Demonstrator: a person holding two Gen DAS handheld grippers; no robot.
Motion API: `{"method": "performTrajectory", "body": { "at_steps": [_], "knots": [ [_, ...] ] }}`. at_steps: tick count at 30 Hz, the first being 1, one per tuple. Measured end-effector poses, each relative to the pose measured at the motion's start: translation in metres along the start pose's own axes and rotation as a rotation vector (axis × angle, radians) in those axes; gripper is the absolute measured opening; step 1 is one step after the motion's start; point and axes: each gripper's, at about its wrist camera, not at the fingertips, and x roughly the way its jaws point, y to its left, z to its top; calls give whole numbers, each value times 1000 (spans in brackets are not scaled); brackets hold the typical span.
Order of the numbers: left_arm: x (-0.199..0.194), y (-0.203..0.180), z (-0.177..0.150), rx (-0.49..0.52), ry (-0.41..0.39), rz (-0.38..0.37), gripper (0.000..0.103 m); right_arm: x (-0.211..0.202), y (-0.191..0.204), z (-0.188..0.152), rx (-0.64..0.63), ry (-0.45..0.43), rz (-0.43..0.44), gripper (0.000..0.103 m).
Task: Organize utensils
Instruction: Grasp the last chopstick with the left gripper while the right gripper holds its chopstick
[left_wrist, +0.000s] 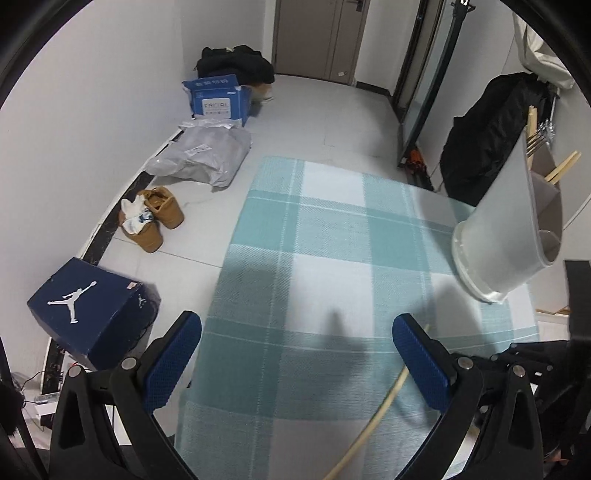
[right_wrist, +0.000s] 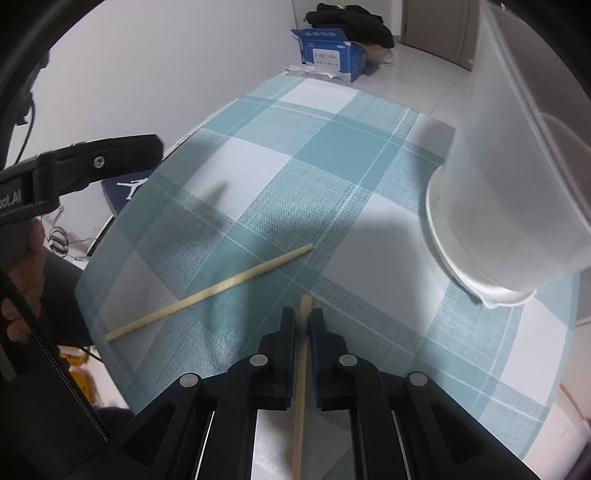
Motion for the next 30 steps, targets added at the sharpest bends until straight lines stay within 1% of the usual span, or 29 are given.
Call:
{"method": "performTrajectory", "body": {
  "at_steps": [2, 4, 5, 6, 8, 9, 12, 14, 16, 18, 19, 21, 22, 24, 25, 26, 27, 28, 30],
  "knots": [
    [3, -1, -2, 6, 7, 2, 102, 1, 0, 2, 2, -9, 0, 6],
    [7, -4, -5, 28, 27, -4, 102, 2, -6, 1, 34, -11, 21, 5],
    [9, -8, -6, 48, 44, -12, 102, 3, -8, 1, 54, -12, 36, 5],
    [13, -14, -8, 84, 71, -20, 102, 2, -12, 1, 76, -18, 50, 5],
    [17, -27, -11, 156, 101, -26, 102, -4, -20, 0, 129, -39, 80, 5],
    [18, -33, -13, 187, 110, -31, 102, -10, -26, -1, 159, -57, 105, 5],
    [21, -54, -13, 261, 134, -89, 101, -37, -45, -8, 253, -134, 162, 5],
    [24, -68, -13, 303, 138, -89, 101, -57, -57, -15, 310, -193, 205, 5],
    [30, -80, -13, 343, 153, -78, 97, -78, -68, -23, 351, -258, 229, 5],
    [37, -88, -13, 374, 170, -58, 84, -98, -80, -33, 394, -327, 254, 5],
    [41, -92, -14, 386, 186, -52, 81, -104, -84, -36, 408, -348, 259, 5],
    [47, -97, -14, 394, 206, -44, 67, -117, -95, -45, 441, -395, 271, 5],
    [47, -95, -14, 391, 212, -43, 65, -122, -102, -50, 464, -413, 280, 5],
    [47, -93, -14, 380, 214, -58, 54, -129, -112, -58, 501, -441, 295, 5],
    [46, -94, -13, 381, 208, -56, 51, -131, -115, -61, 512, -450, 295, 5],
    [45, -97, -12, 385, 207, -55, 44, -133, -118, -65, 520, -458, 295, 5],
    [45, -99, -12, 387, 209, -59, 34, -136, -121, -69, 525, -465, 295, 5],
    [45, -101, -12, 383, 214, -71, 28, -138, -124, -72, 530, -473, 293, 5],
    [44, -104, -12, 378, 219, -83, 10, -140, -128, -76, 538, -482, 295, 5]
  ]
}}
